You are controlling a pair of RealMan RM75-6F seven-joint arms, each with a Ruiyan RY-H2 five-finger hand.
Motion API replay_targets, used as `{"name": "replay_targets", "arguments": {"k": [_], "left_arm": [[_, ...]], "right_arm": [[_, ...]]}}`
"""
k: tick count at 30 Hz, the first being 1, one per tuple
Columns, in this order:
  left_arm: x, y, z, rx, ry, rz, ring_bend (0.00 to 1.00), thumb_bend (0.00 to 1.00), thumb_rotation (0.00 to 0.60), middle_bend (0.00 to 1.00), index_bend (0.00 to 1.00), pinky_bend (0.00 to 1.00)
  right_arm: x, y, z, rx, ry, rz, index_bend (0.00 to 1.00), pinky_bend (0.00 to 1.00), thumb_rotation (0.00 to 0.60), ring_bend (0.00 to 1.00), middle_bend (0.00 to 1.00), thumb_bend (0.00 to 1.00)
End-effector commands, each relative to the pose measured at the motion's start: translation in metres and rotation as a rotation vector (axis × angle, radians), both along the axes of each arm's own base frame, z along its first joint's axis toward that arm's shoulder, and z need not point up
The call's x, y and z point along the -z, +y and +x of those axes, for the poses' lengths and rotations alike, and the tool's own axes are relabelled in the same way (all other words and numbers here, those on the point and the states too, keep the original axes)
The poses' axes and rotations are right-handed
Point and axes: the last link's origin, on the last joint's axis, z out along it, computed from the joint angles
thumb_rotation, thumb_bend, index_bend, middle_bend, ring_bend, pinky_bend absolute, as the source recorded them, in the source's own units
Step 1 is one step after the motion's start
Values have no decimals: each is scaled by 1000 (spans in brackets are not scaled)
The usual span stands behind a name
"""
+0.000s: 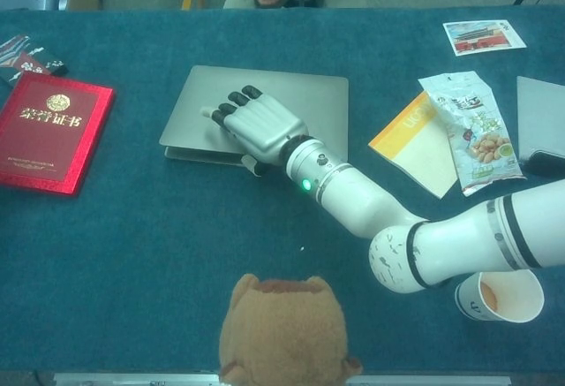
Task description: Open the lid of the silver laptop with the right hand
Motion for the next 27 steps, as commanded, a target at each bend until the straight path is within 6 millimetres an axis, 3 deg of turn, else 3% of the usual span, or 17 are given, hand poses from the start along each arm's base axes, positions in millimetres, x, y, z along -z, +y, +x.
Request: {"name": "replay_targets", "arguments": {"k": [1, 18, 27], "left_arm": [[1, 3, 1, 6, 3, -21, 63, 440, 503, 118, 174, 56], [35, 20, 3, 35, -17, -260, 135, 440, 504, 220, 245, 56], [65, 32, 22, 125, -18, -386, 134, 440, 505, 203, 239, 56]], "right_arm": [[-6, -2, 5, -12, -8, -18, 79, 0, 600, 0, 151, 403], [-39, -10, 21, -35, -3, -108, 79, 0, 600, 0, 151, 402], [-50, -15, 26, -35, -2, -141, 79, 0, 600, 0, 151, 402]]}}
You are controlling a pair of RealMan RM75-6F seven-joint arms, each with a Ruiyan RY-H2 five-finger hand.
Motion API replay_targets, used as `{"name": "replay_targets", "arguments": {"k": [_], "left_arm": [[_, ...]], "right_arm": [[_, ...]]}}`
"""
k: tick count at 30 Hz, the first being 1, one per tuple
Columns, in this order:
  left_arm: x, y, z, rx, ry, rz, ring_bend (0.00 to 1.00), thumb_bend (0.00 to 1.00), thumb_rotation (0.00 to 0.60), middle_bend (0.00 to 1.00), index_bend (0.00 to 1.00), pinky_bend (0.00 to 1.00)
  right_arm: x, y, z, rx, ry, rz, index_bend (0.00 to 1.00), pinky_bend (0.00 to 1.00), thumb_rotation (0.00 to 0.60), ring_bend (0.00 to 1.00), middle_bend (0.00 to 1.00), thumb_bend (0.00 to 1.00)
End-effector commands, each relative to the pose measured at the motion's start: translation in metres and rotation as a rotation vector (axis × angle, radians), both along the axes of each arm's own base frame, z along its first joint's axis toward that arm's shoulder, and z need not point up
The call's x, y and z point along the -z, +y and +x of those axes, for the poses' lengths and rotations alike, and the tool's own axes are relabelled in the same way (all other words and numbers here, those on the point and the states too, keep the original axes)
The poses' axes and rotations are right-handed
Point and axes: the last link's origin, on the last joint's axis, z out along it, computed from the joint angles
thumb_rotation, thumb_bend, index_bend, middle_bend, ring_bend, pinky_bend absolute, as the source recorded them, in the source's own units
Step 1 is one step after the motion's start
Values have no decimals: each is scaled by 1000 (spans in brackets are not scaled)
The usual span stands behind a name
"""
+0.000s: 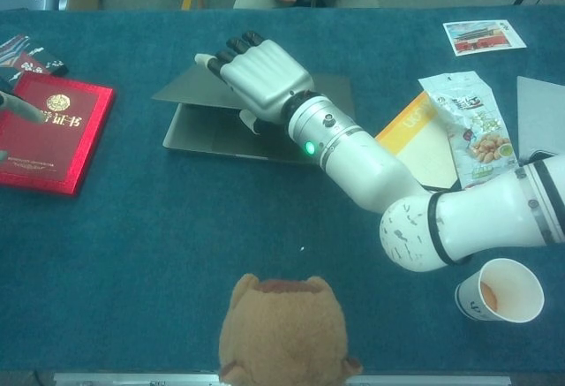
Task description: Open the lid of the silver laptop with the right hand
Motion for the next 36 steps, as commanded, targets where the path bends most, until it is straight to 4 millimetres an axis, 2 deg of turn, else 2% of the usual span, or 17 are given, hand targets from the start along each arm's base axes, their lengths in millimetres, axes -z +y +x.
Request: {"name": "replay_targets", "arguments": {"k": [1, 9, 20, 36], "left_arm": [[13, 5, 9, 37, -4, -54, 134, 440, 505, 199, 237, 56], [43, 24, 27, 87, 6, -177, 121, 440, 504, 144, 189, 56], [84, 44, 39, 124, 26, -265, 69, 440, 504, 98, 133, 56], [134, 67, 56, 130, 39, -339, 58, 440, 505, 89, 130, 56]], "right_arm": [[-2, -1, 2, -1, 0, -6, 79, 0, 600, 0, 151, 402], [-3, -2, 3, -2, 7, -15, 79, 0, 600, 0, 151, 402], [-5, -3, 4, -8, 12, -30, 79, 0, 600, 0, 151, 402], [-6, -1, 5, -12, 13, -31, 79, 0, 600, 0, 151, 402]]}}
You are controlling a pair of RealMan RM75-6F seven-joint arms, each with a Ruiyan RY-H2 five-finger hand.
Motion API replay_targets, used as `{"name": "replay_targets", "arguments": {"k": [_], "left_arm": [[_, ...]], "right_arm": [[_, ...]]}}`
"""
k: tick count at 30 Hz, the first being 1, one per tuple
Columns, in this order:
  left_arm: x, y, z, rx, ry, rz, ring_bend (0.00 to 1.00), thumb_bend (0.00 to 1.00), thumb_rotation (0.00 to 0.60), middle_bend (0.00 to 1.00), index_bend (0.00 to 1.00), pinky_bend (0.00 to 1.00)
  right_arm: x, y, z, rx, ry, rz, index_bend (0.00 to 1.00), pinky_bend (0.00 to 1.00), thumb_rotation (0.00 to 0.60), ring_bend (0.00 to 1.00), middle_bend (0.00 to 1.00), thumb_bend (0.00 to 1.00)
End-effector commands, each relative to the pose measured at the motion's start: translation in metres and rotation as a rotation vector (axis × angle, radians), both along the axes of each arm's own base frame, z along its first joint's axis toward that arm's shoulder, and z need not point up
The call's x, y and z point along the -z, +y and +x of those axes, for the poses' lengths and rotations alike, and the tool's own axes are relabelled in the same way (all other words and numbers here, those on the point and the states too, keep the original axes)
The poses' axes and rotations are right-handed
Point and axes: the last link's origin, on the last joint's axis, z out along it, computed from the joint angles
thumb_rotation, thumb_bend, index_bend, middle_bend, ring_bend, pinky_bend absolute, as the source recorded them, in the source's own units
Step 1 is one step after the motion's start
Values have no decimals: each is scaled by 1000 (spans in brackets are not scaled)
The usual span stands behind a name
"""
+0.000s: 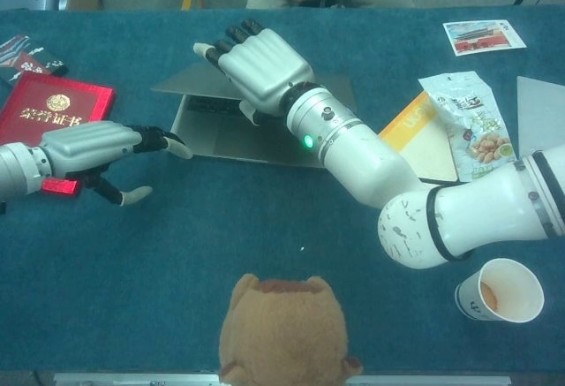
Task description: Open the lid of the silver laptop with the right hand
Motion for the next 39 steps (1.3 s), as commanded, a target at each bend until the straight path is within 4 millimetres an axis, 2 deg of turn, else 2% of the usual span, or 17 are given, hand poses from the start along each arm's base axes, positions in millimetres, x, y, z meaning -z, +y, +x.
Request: {"name": "replay_targets", "arguments": {"k": [1, 9, 22, 30, 39], "left_arm": [[8, 5, 2, -2, 8, -5, 58, 440, 503, 89, 130, 56], [19, 17, 1, -31, 25, -1, 58, 440, 502, 88, 130, 57], [27, 17, -2, -54, 46, -23, 58, 440, 503, 88, 130, 56], [27, 17, -1, -54, 51, -32, 58, 440, 504, 88, 130, 56], [28, 18, -1, -59, 54, -32, 58, 440, 503, 88, 130, 57]], "right_arm": [[0, 0, 0, -1, 0, -2, 79, 0, 600, 0, 151, 402], [-3, -1, 2, -4, -5, -4, 79, 0, 600, 0, 151, 402], [-13, -13, -3, 13, -1, -38, 79, 0, 600, 0, 151, 402], [-31, -34, -10, 48, -10, -98, 79, 0, 600, 0, 151, 402], [-62, -69, -22, 118, -48, -190, 79, 0, 600, 0, 151, 401]]}}
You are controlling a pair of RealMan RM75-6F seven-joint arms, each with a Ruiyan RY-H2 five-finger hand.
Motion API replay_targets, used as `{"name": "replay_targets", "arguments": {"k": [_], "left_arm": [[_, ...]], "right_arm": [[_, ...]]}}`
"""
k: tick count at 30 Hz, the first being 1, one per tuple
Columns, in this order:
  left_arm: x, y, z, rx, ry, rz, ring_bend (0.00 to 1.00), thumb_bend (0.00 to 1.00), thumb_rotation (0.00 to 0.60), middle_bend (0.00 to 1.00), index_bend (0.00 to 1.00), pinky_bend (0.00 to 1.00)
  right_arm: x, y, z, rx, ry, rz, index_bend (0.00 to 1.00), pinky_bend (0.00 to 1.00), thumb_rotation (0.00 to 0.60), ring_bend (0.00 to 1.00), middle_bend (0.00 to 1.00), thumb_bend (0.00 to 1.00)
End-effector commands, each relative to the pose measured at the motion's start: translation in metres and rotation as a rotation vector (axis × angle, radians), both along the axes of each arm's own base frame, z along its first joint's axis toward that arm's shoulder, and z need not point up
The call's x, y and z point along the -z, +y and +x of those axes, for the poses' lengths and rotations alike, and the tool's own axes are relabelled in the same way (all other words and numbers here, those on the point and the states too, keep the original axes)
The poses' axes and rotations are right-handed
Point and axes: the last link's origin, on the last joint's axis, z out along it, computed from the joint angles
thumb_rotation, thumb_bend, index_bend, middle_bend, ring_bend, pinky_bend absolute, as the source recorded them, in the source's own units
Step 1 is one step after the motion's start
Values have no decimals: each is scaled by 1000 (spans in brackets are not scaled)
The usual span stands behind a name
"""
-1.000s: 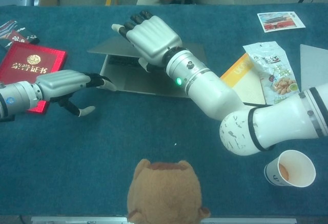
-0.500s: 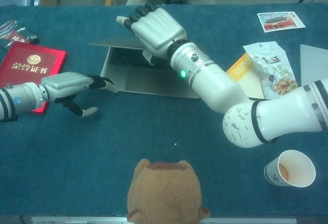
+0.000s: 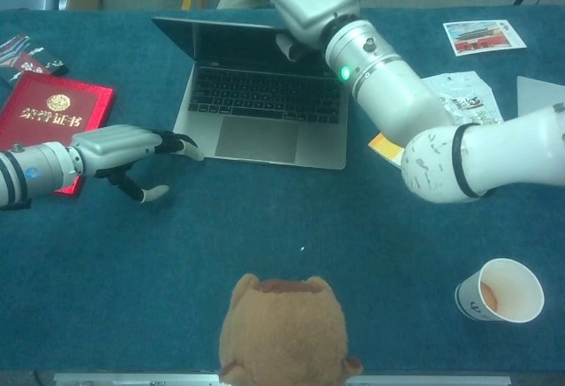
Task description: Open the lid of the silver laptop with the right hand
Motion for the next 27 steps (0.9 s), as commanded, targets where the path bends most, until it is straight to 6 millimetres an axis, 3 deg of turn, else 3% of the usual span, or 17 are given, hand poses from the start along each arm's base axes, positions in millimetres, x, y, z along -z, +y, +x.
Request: {"name": "replay_targets", "arguments": {"k": [1, 9, 27], "left_arm": [[0, 0, 0, 0, 1, 0, 58, 440, 502, 88, 130, 57], [0, 1, 1, -3, 2, 4, 58, 440, 502, 88, 130, 56], [-4, 1, 1, -6, 6, 14, 58, 440, 502, 88, 130, 57]], "right_arm": [[-9, -11, -5, 26, -9, -27, 79, 0, 600, 0, 151, 400], [-24, -38, -20, 71, -3, -95, 79, 0, 600, 0, 151, 377], [-30, -83, -46, 157, 35, -204, 79, 0, 600, 0, 151, 309]]}}
